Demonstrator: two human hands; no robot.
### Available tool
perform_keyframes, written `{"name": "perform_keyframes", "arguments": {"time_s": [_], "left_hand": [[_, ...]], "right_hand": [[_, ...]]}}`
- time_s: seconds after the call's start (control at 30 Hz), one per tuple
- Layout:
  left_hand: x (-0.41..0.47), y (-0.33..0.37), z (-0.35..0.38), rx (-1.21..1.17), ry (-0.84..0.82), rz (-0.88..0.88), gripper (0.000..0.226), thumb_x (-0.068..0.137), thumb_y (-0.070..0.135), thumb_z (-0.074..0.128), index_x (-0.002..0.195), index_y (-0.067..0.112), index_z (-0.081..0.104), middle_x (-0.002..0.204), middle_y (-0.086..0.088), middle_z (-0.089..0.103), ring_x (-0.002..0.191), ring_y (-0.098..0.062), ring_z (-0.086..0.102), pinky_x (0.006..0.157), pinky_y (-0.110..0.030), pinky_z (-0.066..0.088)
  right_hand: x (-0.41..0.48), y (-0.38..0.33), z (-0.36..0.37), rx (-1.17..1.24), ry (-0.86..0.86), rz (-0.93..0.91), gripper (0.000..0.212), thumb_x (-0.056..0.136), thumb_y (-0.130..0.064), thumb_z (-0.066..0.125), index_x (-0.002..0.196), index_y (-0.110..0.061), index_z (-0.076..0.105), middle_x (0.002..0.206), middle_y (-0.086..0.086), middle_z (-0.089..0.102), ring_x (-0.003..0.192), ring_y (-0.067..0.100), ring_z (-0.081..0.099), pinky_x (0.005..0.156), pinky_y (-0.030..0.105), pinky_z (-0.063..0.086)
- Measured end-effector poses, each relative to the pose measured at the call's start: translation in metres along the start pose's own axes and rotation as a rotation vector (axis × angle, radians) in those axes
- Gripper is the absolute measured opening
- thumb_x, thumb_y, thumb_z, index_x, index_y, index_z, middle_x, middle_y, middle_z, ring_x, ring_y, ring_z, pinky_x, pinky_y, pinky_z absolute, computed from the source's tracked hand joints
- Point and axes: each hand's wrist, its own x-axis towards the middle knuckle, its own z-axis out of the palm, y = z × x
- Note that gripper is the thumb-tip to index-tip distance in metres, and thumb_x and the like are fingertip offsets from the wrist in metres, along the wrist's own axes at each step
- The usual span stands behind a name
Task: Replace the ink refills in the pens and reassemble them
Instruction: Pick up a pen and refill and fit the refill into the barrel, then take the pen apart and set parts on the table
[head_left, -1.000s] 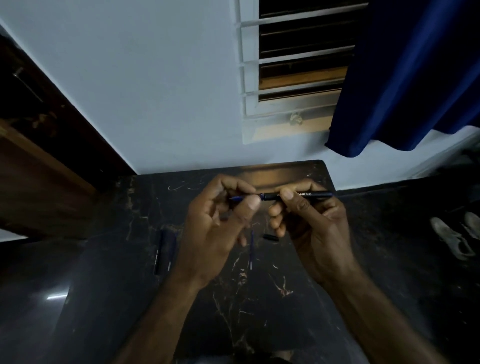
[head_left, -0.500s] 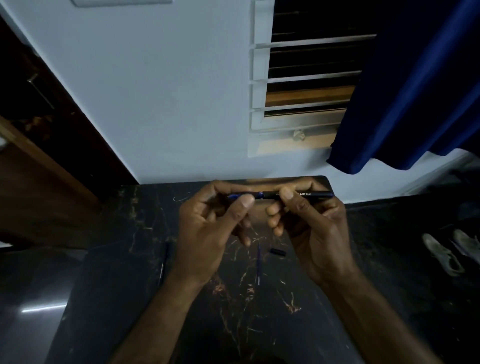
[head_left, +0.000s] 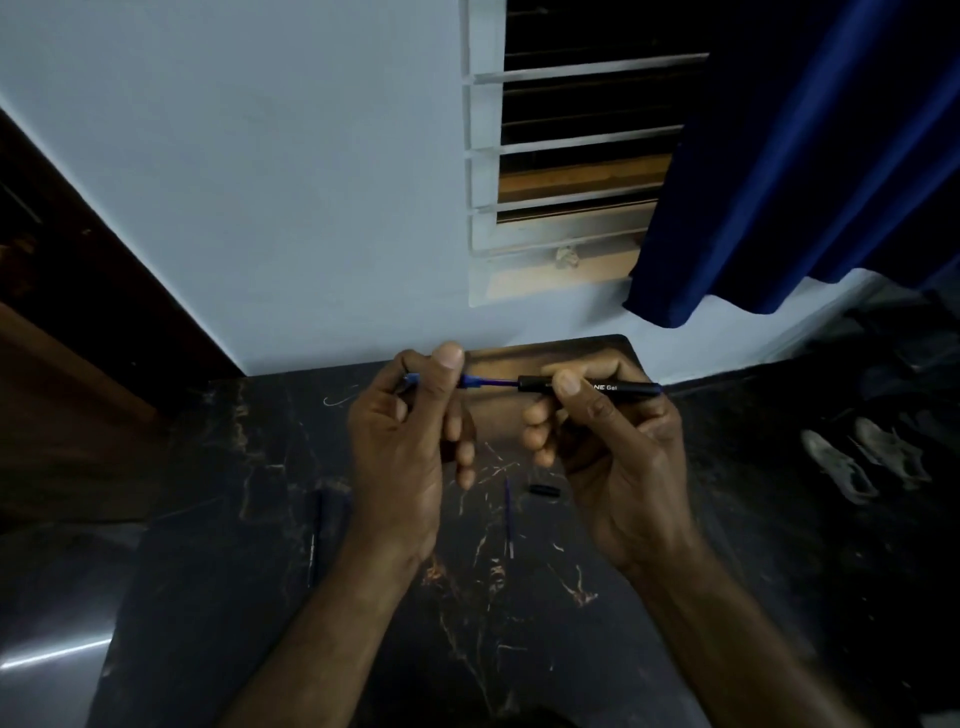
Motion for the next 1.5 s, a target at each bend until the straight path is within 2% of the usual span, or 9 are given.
{"name": "perform_keyframes", "arguments": {"time_s": [0.1,0.3,0.5,0.63,0.7,0.9,1.07,1.33,1.5], "left_hand": [[0.001,-0.003,0.001,-0.02,-0.03,-0.039,0.038,0.101,0.04,0.066,0.068,0.023,0.059,0.052,0.004,0.048,0.039,-0.011,0.049,0.038,-0.021,0.039],[-0.011,-0.007,0.011,0.034,-0.134,-0.004,0.024,0.103,0.034,0.07,0.085,0.018,0.07,0.068,-0.002,0.072,0.052,-0.015,0.068,0.041,-0.023,0.05],[-0.009,-0.009,0.01,-0.081,-0.003,-0.118,0.019,0.099,0.035,0.071,0.085,0.023,0.076,0.081,-0.006,0.078,0.061,-0.014,0.071,0.045,-0.025,0.054],[-0.003,-0.015,0.003,-0.328,0.108,-0.261,0.025,0.109,0.03,0.054,0.094,0.018,0.07,0.089,-0.005,0.079,0.069,-0.013,0.074,0.052,-0.025,0.059],[-0.003,-0.02,0.001,-0.31,0.067,-0.318,0.026,0.111,0.022,0.046,0.098,0.016,0.068,0.087,-0.003,0.075,0.065,-0.012,0.069,0.049,-0.025,0.055],[-0.013,-0.028,0.027,-0.162,-0.267,-0.348,0.019,0.095,0.018,0.065,0.111,0.01,0.071,0.085,-0.003,0.065,0.052,-0.008,0.048,0.04,-0.02,0.038],[-0.006,-0.033,0.032,-0.196,-0.193,-0.302,0.039,0.089,0.007,0.043,0.119,0.009,0.068,0.09,-0.007,0.069,0.06,-0.014,0.057,0.044,-0.027,0.045],[0.002,-0.14,-0.033,0.491,-0.241,-0.309,0.028,0.112,0.002,0.047,0.134,0.017,0.04,0.1,-0.008,0.072,0.072,-0.017,0.063,0.054,-0.028,0.053],[0.013,-0.216,-0.051,0.884,-0.283,-0.359,0.019,0.102,0.014,0.07,0.112,0.015,0.054,0.096,-0.003,0.075,0.073,-0.016,0.067,0.06,-0.03,0.055]], "right_hand": [[-0.005,-0.001,-0.002,-0.011,0.003,-0.011,0.005,0.098,-0.013,0.067,0.096,-0.01,0.071,0.08,0.015,0.07,0.066,0.024,0.067,0.055,0.031,0.054],[-0.009,-0.001,-0.008,0.006,0.029,0.043,0.016,0.102,-0.008,0.05,0.095,-0.002,0.063,0.084,0.025,0.071,0.068,0.03,0.07,0.057,0.036,0.056],[-0.009,0.0,-0.022,0.017,0.058,0.062,0.018,0.095,0.0,0.047,0.096,0.002,0.065,0.087,0.026,0.072,0.073,0.03,0.072,0.064,0.034,0.058],[-0.01,-0.003,-0.035,0.081,0.07,0.082,0.017,0.096,-0.001,0.045,0.102,0.003,0.06,0.09,0.021,0.074,0.077,0.026,0.073,0.067,0.032,0.059],[-0.01,-0.004,-0.04,0.098,0.083,0.087,0.016,0.096,-0.002,0.046,0.102,0.003,0.06,0.091,0.021,0.074,0.078,0.026,0.073,0.068,0.032,0.059],[-0.008,-0.006,-0.044,0.099,0.138,0.123,0.016,0.092,-0.004,0.049,0.101,0.002,0.06,0.089,0.019,0.074,0.077,0.024,0.072,0.068,0.032,0.059],[-0.001,-0.012,-0.049,0.103,0.162,0.107,0.016,0.092,-0.004,0.048,0.102,0.002,0.058,0.088,0.02,0.072,0.075,0.025,0.071,0.066,0.032,0.059],[-0.001,-0.015,-0.068,0.092,0.168,0.116,0.017,0.093,-0.004,0.046,0.1,0.003,0.06,0.089,0.021,0.073,0.077,0.025,0.071,0.067,0.031,0.059],[-0.008,-0.013,-0.079,0.067,0.186,0.111,0.017,0.094,-0.003,0.047,0.101,0.004,0.061,0.09,0.023,0.073,0.077,0.028,0.071,0.068,0.033,0.058]]}}
